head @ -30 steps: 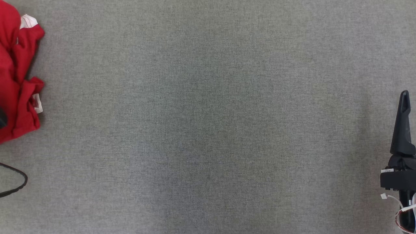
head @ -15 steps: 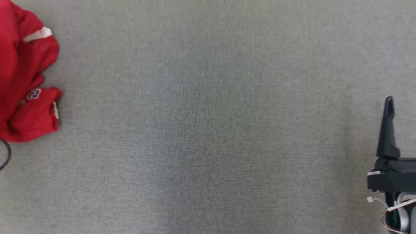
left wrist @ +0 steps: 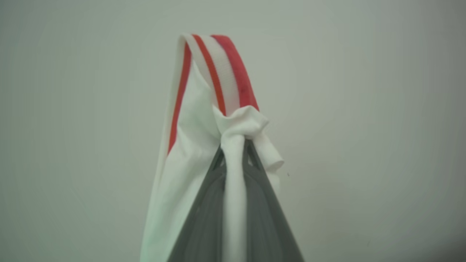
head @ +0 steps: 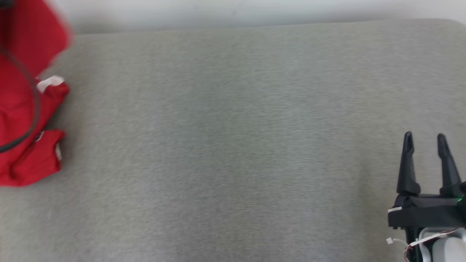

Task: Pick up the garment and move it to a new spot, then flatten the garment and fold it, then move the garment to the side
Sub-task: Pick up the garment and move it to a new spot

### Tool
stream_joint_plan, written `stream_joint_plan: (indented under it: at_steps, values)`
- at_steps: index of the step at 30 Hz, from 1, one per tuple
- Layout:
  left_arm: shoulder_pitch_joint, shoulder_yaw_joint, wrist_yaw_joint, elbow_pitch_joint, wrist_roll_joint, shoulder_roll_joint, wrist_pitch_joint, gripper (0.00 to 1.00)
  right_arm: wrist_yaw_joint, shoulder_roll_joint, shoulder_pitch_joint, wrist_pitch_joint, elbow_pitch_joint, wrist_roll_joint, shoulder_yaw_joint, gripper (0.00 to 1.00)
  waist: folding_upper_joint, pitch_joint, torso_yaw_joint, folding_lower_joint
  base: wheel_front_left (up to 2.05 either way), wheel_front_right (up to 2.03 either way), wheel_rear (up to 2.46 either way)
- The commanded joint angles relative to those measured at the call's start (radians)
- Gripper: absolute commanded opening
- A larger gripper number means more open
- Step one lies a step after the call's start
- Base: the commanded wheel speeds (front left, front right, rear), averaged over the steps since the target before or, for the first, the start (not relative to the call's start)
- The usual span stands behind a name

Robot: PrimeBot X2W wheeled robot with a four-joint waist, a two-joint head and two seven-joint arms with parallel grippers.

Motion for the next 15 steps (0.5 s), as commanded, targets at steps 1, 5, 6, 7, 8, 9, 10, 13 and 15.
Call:
stream_joint_plan:
  at_steps: [1, 5, 6, 7, 8, 9, 10, 13, 15]
  values:
    - [-0.024, -0.023, -0.006, -0.032, -0.003, -0.027, 0.016, 0.00, -0.002, 0.006, 0.016, -0.012, 0.015, 0.010, 0.002, 1.00, 0.0001, -0.040, -0.068, 0.0002, 0.00, 0.00, 0.00]
    - [-0.046, -0.074, -0.007, -0.079, -0.011, -0.072, 0.044, 0.00, -0.002, 0.008, 0.013, -0.022, 0.039, 0.020, 0.010, 1.00, 0.0001, -0.050, -0.115, 0.0002, 0.00, 0.00, 0.00]
    - [-0.050, -0.089, -0.006, -0.093, -0.018, -0.091, 0.050, 0.00, -0.002, 0.009, 0.013, -0.025, 0.046, 0.025, 0.011, 1.00, 0.0001, -0.052, -0.129, 0.0002, 0.00, 0.00, 0.00]
    - [-0.052, -0.103, -0.004, -0.105, -0.023, -0.111, 0.056, 0.00, -0.002, 0.010, 0.012, -0.028, 0.053, 0.027, 0.011, 1.00, 0.0001, -0.054, -0.145, 0.0002, 0.00, 0.00, 0.00]
    - [-0.052, -0.120, -0.005, -0.113, -0.025, -0.127, 0.061, 0.00, -0.002, 0.010, 0.011, -0.030, 0.060, 0.029, 0.013, 1.00, 0.0001, -0.056, -0.160, 0.0002, 0.00, 0.00, 0.00]
    - [-0.048, -0.140, -0.005, -0.123, -0.028, -0.147, 0.065, 0.00, -0.002, 0.010, 0.011, -0.032, 0.065, 0.034, 0.011, 1.00, 0.0001, -0.058, -0.173, 0.0002, 0.00, 0.00, 0.00]
    - [-0.044, -0.153, -0.005, -0.132, -0.034, -0.165, 0.066, 0.00, -0.002, 0.010, 0.010, -0.033, 0.072, 0.039, 0.014, 1.00, 0.0001, -0.059, -0.187, 0.0002, 0.00, 0.00, 0.00]
    - [-0.018, -0.190, -0.004, -0.139, -0.051, -0.222, 0.067, 0.00, -0.002, 0.010, 0.012, -0.038, 0.088, 0.047, 0.010, 1.00, 0.0001, -0.062, -0.219, 0.0002, 0.00, 0.00, 0.00]
    - [-0.001, -0.216, -0.004, -0.138, -0.063, -0.258, 0.065, 0.00, -0.002, 0.011, 0.011, -0.038, 0.092, 0.054, 0.014, 1.00, 0.0001, -0.060, -0.235, 0.0002, 0.00, 0.00, 0.00]
